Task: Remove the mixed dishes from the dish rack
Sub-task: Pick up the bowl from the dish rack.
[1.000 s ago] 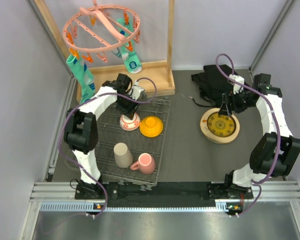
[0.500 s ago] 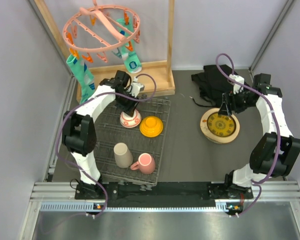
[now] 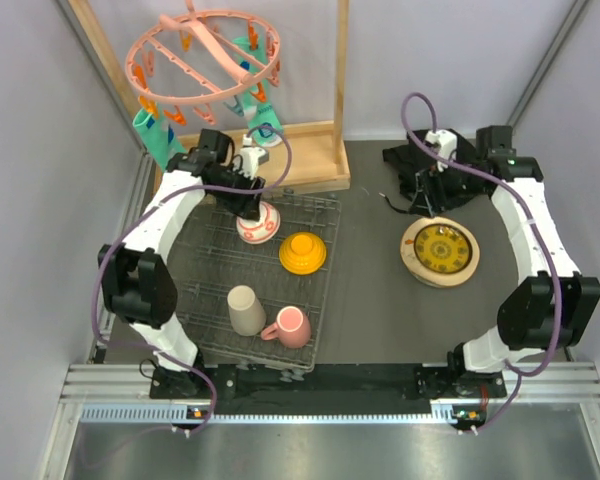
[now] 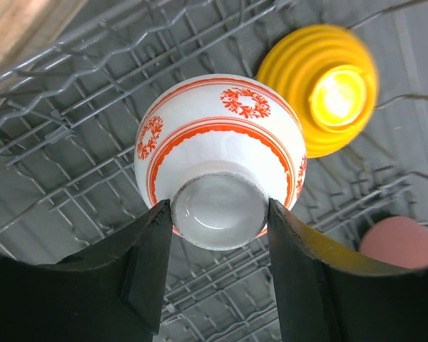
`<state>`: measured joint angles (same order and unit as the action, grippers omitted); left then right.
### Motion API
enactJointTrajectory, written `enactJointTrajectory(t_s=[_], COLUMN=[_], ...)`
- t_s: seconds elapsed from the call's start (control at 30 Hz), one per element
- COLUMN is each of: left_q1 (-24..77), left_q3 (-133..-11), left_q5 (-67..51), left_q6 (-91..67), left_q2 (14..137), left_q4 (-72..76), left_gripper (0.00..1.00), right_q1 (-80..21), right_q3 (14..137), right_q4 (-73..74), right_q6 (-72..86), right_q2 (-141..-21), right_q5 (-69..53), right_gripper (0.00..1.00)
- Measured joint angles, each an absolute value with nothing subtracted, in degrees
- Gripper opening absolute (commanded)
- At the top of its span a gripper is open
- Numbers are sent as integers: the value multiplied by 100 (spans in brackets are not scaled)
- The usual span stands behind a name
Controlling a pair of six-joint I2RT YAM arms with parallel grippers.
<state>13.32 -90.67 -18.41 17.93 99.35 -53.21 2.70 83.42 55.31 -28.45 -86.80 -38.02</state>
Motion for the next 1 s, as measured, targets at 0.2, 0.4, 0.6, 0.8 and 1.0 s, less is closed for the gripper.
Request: enactJointTrajectory(t_s=[0.2, 0.4, 0.6, 0.8, 1.0], left_q1=[862, 663, 635, 633, 624], left_q3=[-9076, -9087, -9048, -7835, -6890], left_q5=[-3015, -4606, -6267, -7244, -7640], left_q6=[1570, 1212, 366, -2145, -5610], left_q2=[9557, 9498, 9498, 9118, 9021], left_q4=[-5332, -5321, -4703, -1710, 2362], left_gripper=[0, 0, 0, 0, 0], right_q1=[-703, -1081, -1076, -1199, -1575], right_q3=[8726, 9083, 9214, 9240, 9238], right_q4=[5251, 4984, 4187, 3730, 3446], right_q6=[-2676, -2303, -1485, -1079, -954], right_q2=[-8674, -8674, -8705, -8976, -9223], right_q5=[-3881, -4353, -5083, -5376, -5413], right_gripper=[77, 77, 77, 77, 77])
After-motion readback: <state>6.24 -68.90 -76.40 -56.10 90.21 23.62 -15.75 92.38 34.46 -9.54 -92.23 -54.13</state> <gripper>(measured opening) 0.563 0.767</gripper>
